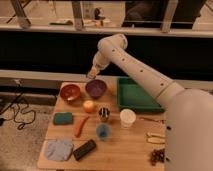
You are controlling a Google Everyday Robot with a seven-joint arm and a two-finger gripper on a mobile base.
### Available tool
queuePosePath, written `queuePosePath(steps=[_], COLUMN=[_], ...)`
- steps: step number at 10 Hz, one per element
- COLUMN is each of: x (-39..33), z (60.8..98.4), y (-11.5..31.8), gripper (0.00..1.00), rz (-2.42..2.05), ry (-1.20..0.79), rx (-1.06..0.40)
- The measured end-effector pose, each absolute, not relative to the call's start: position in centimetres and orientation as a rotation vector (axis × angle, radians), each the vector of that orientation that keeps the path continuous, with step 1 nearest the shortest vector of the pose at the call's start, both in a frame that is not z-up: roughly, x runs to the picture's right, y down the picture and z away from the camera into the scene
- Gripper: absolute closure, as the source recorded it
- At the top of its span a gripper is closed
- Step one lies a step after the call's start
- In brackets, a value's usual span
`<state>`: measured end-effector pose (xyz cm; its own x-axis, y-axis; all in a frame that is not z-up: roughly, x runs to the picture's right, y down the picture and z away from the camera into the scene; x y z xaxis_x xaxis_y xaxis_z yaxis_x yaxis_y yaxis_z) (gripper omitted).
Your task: Place brush in purple bowl
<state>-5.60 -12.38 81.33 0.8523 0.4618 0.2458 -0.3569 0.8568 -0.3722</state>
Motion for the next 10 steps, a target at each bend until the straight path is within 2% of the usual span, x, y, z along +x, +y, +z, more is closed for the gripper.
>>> queuePosePath(steps=[10], x=[-5.82], z=[81.33], y=[-12.37], gripper=[1.0], rz=[0.438], ry=[-0.346], rx=[-0.323])
